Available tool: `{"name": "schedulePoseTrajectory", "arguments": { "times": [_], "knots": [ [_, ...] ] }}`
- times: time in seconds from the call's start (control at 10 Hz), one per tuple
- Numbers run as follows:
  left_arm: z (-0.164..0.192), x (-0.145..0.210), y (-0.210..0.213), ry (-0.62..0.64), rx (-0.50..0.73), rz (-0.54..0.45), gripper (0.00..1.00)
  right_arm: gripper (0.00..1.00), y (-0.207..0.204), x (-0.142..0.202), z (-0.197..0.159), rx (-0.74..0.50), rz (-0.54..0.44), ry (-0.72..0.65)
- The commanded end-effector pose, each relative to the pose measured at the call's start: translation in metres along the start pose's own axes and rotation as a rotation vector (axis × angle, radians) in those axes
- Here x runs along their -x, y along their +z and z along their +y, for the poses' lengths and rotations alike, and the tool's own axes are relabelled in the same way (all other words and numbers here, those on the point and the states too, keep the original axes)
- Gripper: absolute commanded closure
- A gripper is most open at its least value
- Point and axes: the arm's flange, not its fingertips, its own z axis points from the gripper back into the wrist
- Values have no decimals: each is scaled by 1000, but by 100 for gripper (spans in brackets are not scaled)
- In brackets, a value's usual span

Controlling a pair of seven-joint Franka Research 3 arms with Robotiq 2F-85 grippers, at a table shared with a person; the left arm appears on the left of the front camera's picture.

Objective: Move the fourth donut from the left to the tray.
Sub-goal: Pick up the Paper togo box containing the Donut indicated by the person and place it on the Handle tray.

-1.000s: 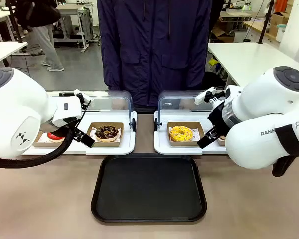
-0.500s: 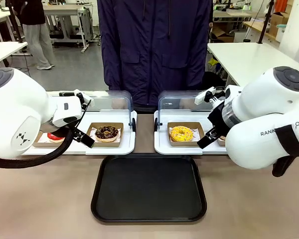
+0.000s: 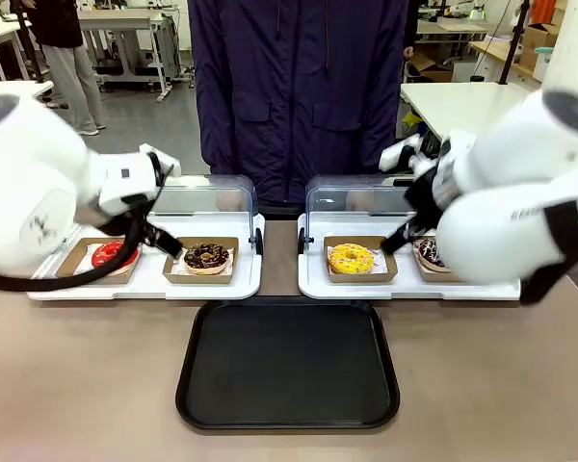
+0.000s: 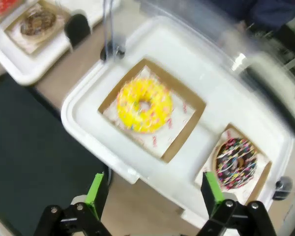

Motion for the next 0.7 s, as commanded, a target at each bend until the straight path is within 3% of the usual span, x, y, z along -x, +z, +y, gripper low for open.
{"name": "schedulePoseTrajectory", "arguments": {
  "times": [0.0,0.2,0.3,0.6],
  "knots": [
    [39,-29,38,2,92,30,0,0,47,-24,-46,-85,-40,-33],
    [86,-43,74,-47,241,31,0,0,93,-12,-113,-168,-112,-72],
    [122,-44,92,-105,343,2,0,0,114,9,-164,-237,-182,-58],
    [210,-7,113,-140,503,-74,0,0,135,85,-250,-347,-330,-16]
  ]
}}
